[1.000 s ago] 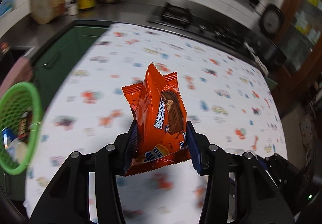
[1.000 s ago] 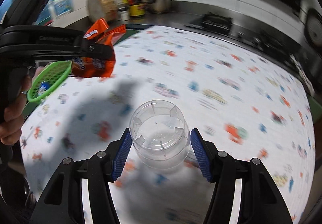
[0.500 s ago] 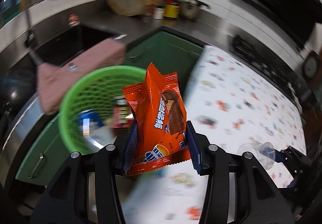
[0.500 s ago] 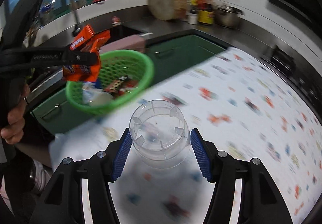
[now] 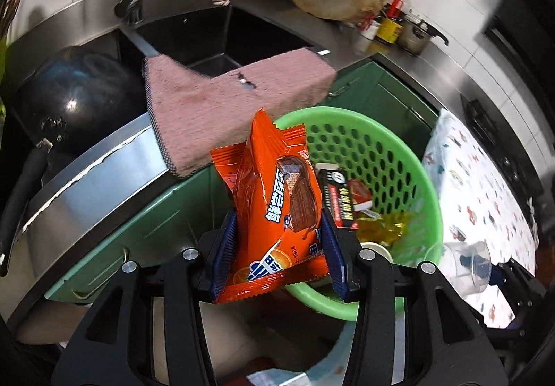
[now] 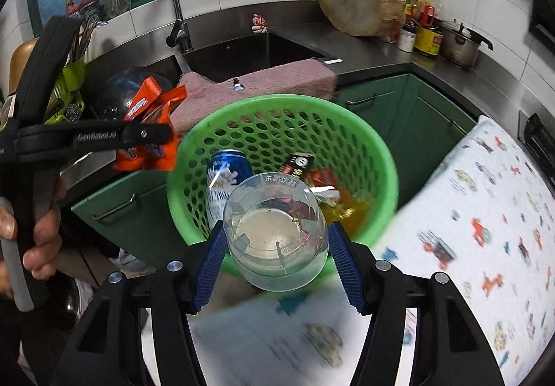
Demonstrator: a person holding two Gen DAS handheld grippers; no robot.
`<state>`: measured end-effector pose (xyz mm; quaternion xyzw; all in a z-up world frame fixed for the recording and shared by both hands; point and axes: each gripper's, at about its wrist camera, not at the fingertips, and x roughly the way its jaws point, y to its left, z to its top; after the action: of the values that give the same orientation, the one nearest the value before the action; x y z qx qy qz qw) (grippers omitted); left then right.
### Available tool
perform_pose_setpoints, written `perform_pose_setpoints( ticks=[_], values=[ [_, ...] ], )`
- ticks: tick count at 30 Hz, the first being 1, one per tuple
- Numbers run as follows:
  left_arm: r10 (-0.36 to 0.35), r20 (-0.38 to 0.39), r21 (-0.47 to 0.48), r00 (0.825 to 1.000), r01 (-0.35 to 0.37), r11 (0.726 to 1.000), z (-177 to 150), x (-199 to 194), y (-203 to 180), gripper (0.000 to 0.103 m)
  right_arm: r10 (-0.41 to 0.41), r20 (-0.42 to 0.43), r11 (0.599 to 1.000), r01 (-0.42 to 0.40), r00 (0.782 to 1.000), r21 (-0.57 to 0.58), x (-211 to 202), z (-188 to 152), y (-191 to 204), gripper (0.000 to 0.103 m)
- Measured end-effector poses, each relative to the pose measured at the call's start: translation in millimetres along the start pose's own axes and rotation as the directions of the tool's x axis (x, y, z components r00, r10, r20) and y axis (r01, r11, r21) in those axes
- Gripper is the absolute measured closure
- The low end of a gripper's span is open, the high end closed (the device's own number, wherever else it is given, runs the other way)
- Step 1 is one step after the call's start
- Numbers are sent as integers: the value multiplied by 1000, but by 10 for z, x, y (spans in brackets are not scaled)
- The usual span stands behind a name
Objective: Collect trash
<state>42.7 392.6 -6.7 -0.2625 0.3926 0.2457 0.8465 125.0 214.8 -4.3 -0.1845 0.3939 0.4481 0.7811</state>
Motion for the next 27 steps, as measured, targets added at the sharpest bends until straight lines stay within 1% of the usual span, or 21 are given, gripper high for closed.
perform_pose_setpoints(
  ticks=[4, 8, 10, 11, 13, 15, 16, 18, 19, 20, 23, 25, 27],
  values=[
    [-40, -16, -23, 999, 40, 999, 61, 88, 8, 56, -10, -3, 1000, 10, 1000, 23, 132, 120, 4, 45],
    [-59, -24, 2, 998, 59, 998, 126, 182, -158, 56, -1, 7, 998, 0, 1000, 64, 178, 197, -90, 45],
    [-63, -31, 12, 998, 63, 998, 143, 231, -236, 54, 6, 10, 997, -6, 1000, 81, 179, 209, -140, 44],
    [-71, -34, 18, 997, 72, 997, 155, 255, -283, 51, 4, 10, 996, -5, 1000, 85, 181, 212, -165, 43],
    [-72, -36, 27, 997, 73, 997, 170, 288, -347, 46, -1, 17, 996, 0, 1000, 90, 167, 202, -209, 36],
    [-73, -38, 43, 997, 75, 996, 170, 312, -417, 39, 4, 20, 995, -6, 1000, 98, 144, 180, -258, 34],
    [-67, -36, 47, 997, 68, 997, 162, 316, -448, 32, 4, 22, 995, -6, 1000, 97, 129, 170, -269, 34],
    [-66, -25, 62, 997, 68, 996, 141, 292, -481, 31, 3, 24, 995, -5, 1000, 99, 88, 134, -299, 33],
    [-57, -20, 79, 998, 58, 995, 121, 271, -516, 29, 2, 27, 995, -5, 1000, 100, 54, 107, -314, 33],
    [-47, -15, 88, 999, 48, 995, 111, 255, -531, 23, 1, 29, 995, -4, 1000, 100, 32, 93, -327, 32],
    [-39, 10, 112, 999, 38, 993, 78, 159, -577, 21, -18, 39, 995, 15, 999, 96, -86, 23, -356, 28],
    [-38, 22, 122, 999, 35, 992, 63, 101, -607, 16, -23, 40, 995, 19, 999, 96, -160, -22, -368, 27],
    [-37, 46, 139, 998, 30, 990, 32, 6, -647, 14, -44, 47, 995, 40, 998, 93, -262, -83, -375, 23]
  ],
)
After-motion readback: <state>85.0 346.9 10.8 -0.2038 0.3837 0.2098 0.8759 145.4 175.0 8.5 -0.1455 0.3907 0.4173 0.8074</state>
